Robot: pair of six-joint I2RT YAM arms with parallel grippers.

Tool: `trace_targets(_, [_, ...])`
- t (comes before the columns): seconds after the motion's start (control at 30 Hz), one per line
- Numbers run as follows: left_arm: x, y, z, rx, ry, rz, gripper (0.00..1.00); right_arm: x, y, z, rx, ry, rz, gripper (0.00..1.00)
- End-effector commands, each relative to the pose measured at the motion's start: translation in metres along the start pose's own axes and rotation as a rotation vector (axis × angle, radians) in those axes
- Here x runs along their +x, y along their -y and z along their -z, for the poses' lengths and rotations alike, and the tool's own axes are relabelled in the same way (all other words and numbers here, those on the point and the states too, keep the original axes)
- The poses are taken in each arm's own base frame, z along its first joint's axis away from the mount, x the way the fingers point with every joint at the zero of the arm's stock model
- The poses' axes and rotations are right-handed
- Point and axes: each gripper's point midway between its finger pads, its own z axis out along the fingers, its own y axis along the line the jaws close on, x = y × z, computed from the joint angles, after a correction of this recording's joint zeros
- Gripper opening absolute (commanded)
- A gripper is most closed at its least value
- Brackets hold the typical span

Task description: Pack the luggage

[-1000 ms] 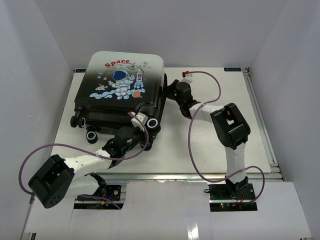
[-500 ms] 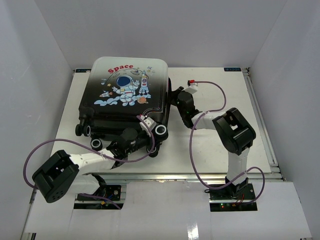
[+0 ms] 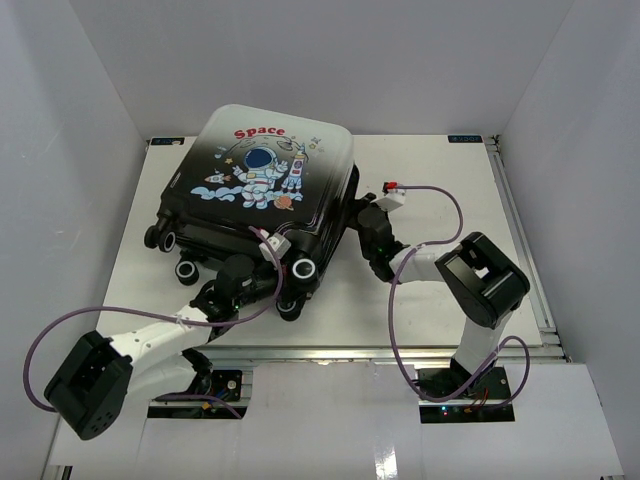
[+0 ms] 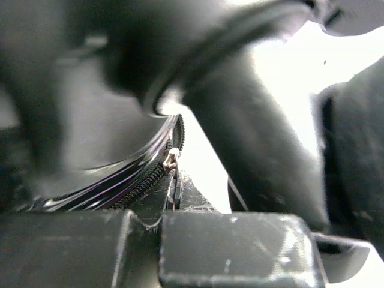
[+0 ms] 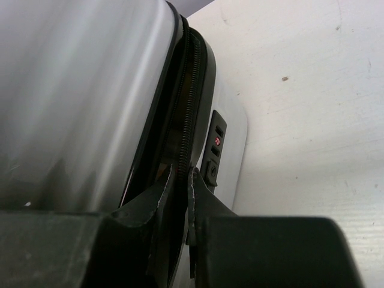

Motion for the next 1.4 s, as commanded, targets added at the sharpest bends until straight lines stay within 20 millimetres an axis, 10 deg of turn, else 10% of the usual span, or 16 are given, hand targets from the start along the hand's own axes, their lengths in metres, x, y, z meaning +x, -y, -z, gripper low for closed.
trace_targets(0.0, [-0.119,-0.101,0.052,-0.581,0.486,0.063,0.0,0.144,-0.086,0.11,-0.339,-0.471,0.114,0.08])
trace_targets(0.3, [-0.138,-0.092,0.121,-0.65,0.714,0.135,0.0,0.18,-0.156,0.129,-0.449,-0.482,0.134,0.08])
trace_targets(0.8, [-0.134,-0.015,0.064,-0.177,0.498,-0.16,0.0,0.202,-0.165,0.138,-0.46,-0.456,0.17,0.08])
trace_targets(1.07, [-0.141,0.03,0.066,0.039,0.488,-0.261,0.0,0.21,-0.166,0.132,-0.441,-0.45,0.149,0.08])
trace_targets(1.27, [-0.141,-0.062,0.073,-0.444,0.513,-0.068,0.0,0.202,-0.154,0.134,-0.45,-0.428,0.22,0.1])
trace_targets(1.37, [-0.136,-0.091,0.09,-0.627,0.524,-0.01,0.0,0.174,-0.136,0.129,-0.451,-0.384,0.323,0.43])
